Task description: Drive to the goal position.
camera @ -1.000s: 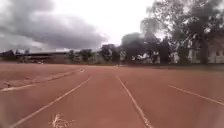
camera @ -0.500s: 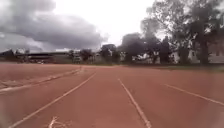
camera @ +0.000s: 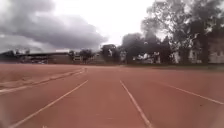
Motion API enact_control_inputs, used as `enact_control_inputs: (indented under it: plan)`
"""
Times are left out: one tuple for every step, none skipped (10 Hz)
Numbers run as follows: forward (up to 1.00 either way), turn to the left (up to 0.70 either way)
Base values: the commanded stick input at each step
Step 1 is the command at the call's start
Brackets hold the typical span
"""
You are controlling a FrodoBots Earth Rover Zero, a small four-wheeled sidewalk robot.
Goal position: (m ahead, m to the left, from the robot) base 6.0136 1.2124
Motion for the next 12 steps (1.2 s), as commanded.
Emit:
enact_control_inputs:
  plan:
    - [0.45, 0.0]
    - [0.45, 0.0]
    - [0.45, 0.0]
    - [0.45, 0.0]
    - [0.45, 0.0]
    - [0.45, 0.0]
    - [0.45, 0.0]
    - [0.45, 0.0]
    - [0.45, 0.0]
    - [0.45, 0.0]
    - [0.45, 0.0]
    - [0.45, 0.0]
